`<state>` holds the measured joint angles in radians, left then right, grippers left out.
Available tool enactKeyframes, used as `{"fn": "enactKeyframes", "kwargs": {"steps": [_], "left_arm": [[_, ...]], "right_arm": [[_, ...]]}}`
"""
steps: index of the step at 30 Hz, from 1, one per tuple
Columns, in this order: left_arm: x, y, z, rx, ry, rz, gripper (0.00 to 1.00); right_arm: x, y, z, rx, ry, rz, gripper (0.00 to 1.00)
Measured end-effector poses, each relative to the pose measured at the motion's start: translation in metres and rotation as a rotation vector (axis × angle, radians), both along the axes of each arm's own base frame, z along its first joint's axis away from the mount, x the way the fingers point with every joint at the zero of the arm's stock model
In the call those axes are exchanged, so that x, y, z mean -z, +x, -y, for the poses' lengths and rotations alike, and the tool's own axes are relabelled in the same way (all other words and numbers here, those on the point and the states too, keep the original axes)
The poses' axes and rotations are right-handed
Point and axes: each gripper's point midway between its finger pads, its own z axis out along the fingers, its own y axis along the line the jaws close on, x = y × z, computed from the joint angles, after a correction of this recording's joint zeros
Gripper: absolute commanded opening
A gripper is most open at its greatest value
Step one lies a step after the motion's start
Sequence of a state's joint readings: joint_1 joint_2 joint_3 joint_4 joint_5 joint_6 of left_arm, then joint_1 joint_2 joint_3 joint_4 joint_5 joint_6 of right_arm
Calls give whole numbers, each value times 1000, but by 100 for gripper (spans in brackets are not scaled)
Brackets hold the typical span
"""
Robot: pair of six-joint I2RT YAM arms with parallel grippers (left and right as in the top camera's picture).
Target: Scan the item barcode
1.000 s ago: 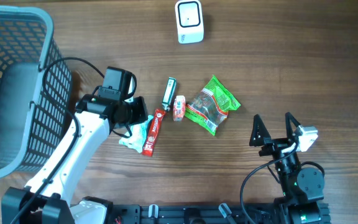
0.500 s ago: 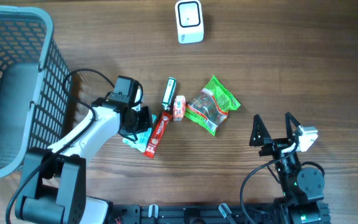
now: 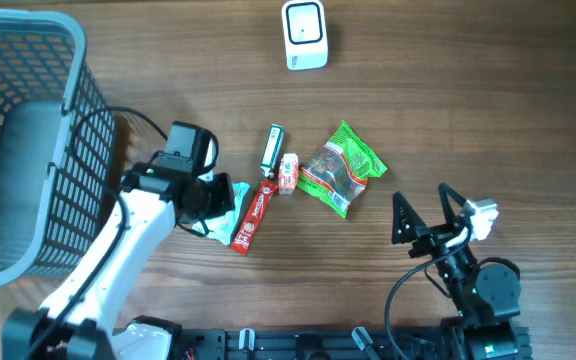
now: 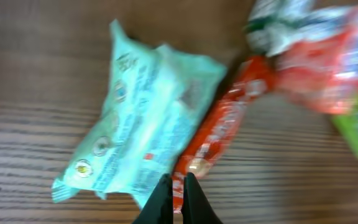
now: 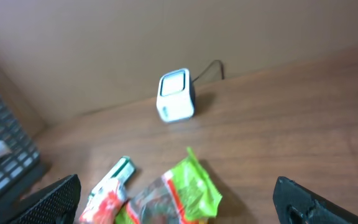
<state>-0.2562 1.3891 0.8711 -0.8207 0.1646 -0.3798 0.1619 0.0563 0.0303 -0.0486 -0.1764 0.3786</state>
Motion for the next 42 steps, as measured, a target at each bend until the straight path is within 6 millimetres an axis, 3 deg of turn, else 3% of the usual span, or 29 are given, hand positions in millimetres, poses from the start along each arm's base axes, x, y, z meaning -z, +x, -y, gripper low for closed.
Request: {"fn": "enactKeyframes", "kwargs": {"steps": [2, 5, 10, 13, 15, 17, 19, 22, 29, 34, 38, 42], "left_arm": [[28, -16, -8, -4, 46, -88, 4], [55, -24, -11, -4, 67, -142, 4], [55, -24, -7, -1, 47, -153, 4], [34, -18, 1, 5, -1, -121, 4], [9, -5, 6, 8, -27, -49, 4], [-23, 10, 8, 4, -48, 54, 4], [-31, 6, -2, -21, 2, 59, 4], [-19, -2, -17, -50, 84, 2, 4], [37, 2, -38, -93, 199, -105, 5], [59, 3, -55, -146, 232, -173, 5], [61, -2, -44, -138, 173, -215, 5], [61, -32, -6, -61, 5, -349, 4]], "right_arm": [[-9, -2, -5, -32, -1, -43, 100], [-27, -4, -10, -64, -31, -112, 100], [-67, -5, -22, -149, -90, -259, 100], [-96, -1, -28, -199, -146, -396, 100], [-117, 14, -32, -209, -142, -406, 99], [-126, 24, -41, -248, -110, -437, 70], [-127, 27, -58, -348, -63, -444, 66], [-113, 24, -82, -463, -31, -517, 63], [-41, -6, -163, -729, -129, -797, 41], [-6, -30, -195, -822, -219, -902, 36], [7, -35, -200, -794, -244, -949, 38], [18, -34, -196, -740, -254, -1002, 40]]}}
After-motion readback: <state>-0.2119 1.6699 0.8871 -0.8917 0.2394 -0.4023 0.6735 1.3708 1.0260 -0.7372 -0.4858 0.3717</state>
